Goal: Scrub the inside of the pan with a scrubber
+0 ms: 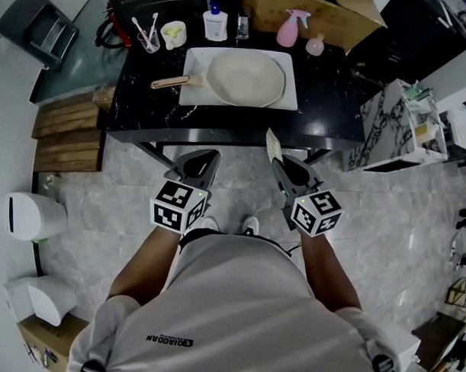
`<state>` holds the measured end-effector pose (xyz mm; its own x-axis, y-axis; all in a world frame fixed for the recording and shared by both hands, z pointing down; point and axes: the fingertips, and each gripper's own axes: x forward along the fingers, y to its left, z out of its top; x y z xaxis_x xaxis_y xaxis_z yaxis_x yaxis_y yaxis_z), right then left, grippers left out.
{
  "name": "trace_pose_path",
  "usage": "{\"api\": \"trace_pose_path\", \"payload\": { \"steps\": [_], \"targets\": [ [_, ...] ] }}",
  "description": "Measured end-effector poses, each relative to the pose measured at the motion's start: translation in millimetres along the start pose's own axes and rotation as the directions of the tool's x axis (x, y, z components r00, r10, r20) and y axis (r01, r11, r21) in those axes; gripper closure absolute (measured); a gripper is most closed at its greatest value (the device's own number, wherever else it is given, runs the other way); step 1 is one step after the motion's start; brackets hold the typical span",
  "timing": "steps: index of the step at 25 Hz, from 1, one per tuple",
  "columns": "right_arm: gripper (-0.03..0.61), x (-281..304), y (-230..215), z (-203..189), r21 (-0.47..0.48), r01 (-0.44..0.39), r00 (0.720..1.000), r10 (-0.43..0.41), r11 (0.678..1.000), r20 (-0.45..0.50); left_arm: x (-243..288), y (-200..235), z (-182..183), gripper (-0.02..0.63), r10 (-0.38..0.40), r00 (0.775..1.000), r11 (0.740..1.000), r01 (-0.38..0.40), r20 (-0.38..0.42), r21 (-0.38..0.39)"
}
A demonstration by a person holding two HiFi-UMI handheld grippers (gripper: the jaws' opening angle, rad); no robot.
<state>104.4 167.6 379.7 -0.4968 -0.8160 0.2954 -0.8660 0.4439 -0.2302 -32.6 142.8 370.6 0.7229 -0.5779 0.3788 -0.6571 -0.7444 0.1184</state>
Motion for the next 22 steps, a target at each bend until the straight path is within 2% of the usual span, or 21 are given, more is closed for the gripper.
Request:
{"api": "trace_pose_path", "payload": {
  "steps": [22],
  "targets": [
    [0.503, -0.1, 7.5, 0.1, -0.003, 0.009, 1.0, -0.009, 1.0, 0.006, -9.0, 6.5, 1.0, 0.598, 0.014, 1.0, 1.0, -0.014, 0.014, 0.016]
  ]
}}
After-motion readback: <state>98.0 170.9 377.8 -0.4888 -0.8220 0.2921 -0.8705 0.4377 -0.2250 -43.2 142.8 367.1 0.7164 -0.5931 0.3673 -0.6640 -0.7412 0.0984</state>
